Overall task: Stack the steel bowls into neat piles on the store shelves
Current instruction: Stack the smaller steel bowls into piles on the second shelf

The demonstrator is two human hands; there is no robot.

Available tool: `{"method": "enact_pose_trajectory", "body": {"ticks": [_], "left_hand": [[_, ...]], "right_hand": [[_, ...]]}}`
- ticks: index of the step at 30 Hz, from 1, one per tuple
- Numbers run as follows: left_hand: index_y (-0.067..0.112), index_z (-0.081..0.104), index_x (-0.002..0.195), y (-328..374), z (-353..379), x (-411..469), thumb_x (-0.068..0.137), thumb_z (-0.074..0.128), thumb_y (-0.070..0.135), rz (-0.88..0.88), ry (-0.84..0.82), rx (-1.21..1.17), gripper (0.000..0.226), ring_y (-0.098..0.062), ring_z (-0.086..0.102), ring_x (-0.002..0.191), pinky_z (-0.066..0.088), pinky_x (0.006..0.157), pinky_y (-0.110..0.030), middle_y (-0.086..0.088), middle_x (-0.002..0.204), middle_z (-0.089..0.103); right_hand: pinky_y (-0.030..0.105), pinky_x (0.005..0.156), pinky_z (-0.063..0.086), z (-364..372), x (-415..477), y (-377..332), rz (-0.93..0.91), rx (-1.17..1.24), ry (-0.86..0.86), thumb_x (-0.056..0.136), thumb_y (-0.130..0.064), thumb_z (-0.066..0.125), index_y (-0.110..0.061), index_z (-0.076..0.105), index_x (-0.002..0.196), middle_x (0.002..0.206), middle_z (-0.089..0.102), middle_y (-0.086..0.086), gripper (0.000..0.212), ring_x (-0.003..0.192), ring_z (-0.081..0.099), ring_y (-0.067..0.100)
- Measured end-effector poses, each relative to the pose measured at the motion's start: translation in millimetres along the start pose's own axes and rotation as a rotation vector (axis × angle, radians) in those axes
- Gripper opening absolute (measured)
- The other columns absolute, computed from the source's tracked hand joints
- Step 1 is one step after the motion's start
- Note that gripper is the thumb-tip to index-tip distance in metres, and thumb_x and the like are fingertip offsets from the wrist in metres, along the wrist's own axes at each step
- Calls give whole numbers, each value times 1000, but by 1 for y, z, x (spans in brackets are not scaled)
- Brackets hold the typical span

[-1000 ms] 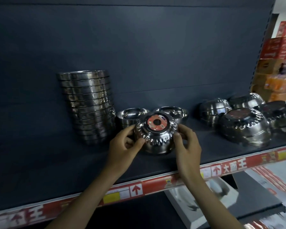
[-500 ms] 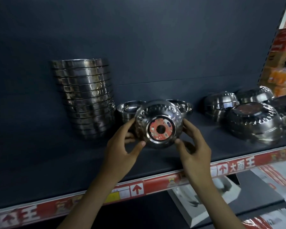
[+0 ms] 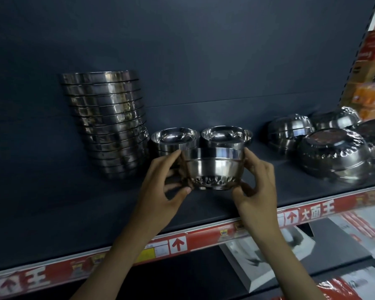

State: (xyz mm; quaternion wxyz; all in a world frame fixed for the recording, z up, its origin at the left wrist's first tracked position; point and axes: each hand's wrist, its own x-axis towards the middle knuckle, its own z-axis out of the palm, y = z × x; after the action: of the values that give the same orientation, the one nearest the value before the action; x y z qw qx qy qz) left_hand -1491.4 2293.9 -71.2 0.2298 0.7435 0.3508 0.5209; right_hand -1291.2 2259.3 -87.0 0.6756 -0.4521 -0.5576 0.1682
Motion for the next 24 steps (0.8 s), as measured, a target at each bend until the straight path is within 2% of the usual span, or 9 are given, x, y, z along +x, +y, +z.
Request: {"method": "enact_pose_trajectory", "body": {"ticks": [2, 5, 9, 13, 16, 17, 19, 21, 24], "left_hand": [[43, 44, 137, 1, -1, 0, 79, 75, -5, 4, 3, -12, 82, -7, 55, 123, 54, 92, -23, 13, 134, 42], [51, 48, 122, 3, -1, 0, 74, 77, -8, -6, -6, -35, 81, -8, 53, 125, 53, 94, -23, 11, 133, 42], [40, 48, 113, 2, -2, -1, 73, 76, -11, 16, -14, -2, 72, -6, 55, 119, 53, 93, -22, 7, 125, 41], [34, 48, 112, -3, -5, -1, 72, 70, -14, 19, -43, 55, 67, -9, 53, 118, 53, 92, -23, 4, 123, 38], [31, 47, 109, -2, -5, -1, 73, 68, -15, -23, -58, 55, 61, -6, 51, 119, 53, 91, -20, 5, 122, 38], [31, 47, 108, -2, -5, -1, 74, 67, -15, -41, -64, 47, 61, -4, 50, 119, 53, 89, -19, 6, 122, 39], [32, 48, 107, -1, -6, 0, 75, 65, -15, -83, -84, -3, 59, -2, 50, 119, 52, 88, -16, 6, 122, 41], [33, 49, 111, 1, -8, 1, 75, 63, -8, -119, -93, -95, 56, -4, 52, 121, 52, 89, -19, 4, 125, 47], [38, 48, 119, 2, -12, 2, 70, 59, 13, -186, -48, -164, 56, -2, 54, 113, 50, 84, -18, 5, 122, 52]], "right_hand": [[21, 96, 52, 1, 1, 0, -9, 7, 21, 74, 24, 54, -27, 54, 130, 123, 44, -13, 76, 122, 50, 0], [26, 96, 53, 3, 2, -1, -27, 26, 42, 72, 26, 53, -32, 55, 113, 120, 48, -8, 71, 120, 52, 4], [21, 95, 52, 5, 4, 0, -13, -9, 38, 72, 27, 55, -32, 54, 101, 115, 48, -7, 66, 114, 53, 0], [18, 85, 54, 4, 5, -1, -2, -41, 22, 72, 30, 51, -20, 55, 95, 108, 48, -8, 56, 99, 59, -6], [30, 81, 56, 3, 7, 5, 1, -149, 13, 72, 25, 55, -28, 54, 90, 104, 48, -15, 56, 100, 60, 5], [31, 82, 55, 3, 7, 6, -1, -175, 11, 71, 24, 56, -31, 53, 89, 104, 48, -17, 58, 102, 58, 4], [22, 82, 52, 3, 7, 6, -13, -218, 14, 71, 23, 55, -34, 51, 88, 103, 49, -16, 60, 102, 54, -3], [15, 83, 48, 2, 5, 4, 0, -197, 22, 73, 19, 54, -32, 52, 91, 104, 52, -12, 55, 103, 54, -3], [23, 82, 47, 0, 2, -1, 50, -35, 24, 74, 1, 55, -25, 51, 95, 104, 54, -1, 34, 99, 56, 8]]}}
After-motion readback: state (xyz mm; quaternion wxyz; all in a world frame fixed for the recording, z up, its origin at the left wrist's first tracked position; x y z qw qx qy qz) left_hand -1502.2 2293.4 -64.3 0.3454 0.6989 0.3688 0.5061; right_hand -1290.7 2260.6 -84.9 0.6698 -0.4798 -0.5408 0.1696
